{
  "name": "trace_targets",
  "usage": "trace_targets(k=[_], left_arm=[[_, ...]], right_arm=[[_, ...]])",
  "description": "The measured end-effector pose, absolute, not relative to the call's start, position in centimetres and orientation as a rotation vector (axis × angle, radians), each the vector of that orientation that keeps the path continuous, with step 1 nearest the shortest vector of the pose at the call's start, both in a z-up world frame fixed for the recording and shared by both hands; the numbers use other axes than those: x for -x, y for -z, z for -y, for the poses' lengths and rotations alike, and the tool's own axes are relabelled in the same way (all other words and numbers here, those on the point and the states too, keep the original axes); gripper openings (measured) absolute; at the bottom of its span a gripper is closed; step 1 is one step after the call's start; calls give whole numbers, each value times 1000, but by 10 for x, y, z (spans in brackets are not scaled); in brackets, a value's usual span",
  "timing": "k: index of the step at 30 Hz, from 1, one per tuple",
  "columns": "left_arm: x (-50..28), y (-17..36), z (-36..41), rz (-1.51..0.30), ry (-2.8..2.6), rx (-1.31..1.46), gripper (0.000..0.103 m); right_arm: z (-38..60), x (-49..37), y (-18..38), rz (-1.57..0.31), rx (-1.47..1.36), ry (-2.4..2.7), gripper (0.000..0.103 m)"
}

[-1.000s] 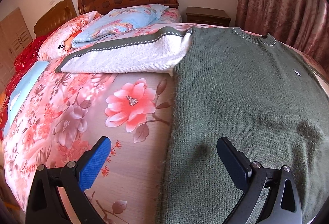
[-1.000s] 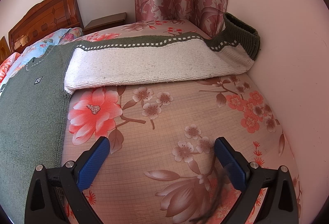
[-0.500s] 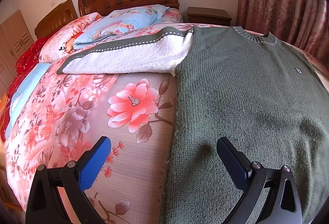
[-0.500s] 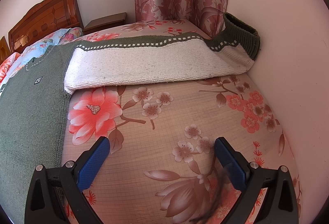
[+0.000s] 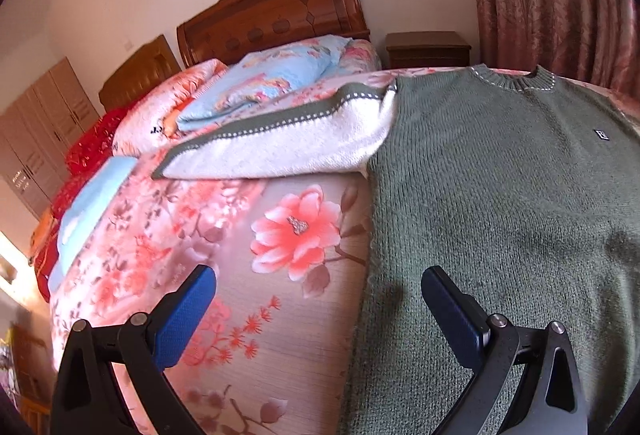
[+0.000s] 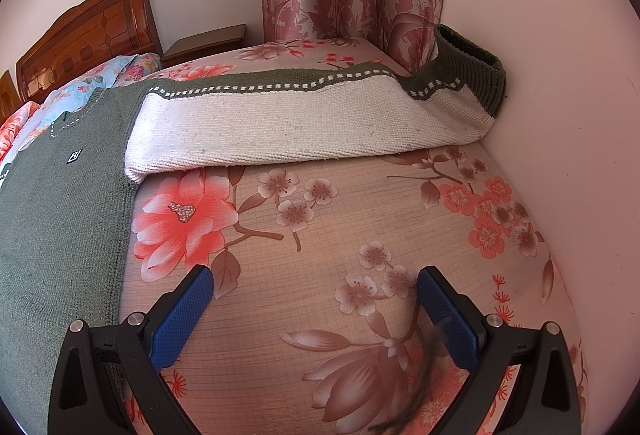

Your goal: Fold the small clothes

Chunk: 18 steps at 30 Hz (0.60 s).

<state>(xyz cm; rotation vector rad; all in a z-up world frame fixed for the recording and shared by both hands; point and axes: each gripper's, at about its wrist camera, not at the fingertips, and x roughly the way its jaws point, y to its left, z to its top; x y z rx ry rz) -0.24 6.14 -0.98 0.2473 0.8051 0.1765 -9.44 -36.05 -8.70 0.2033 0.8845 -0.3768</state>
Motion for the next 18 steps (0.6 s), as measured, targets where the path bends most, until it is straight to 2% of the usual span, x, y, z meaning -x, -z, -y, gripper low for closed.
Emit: trace_targets(k=[18], left_arm=[[4,11,-53,-801,-178,-283,103]], right_arm=[[361,94,87,-885,-204,377,103]])
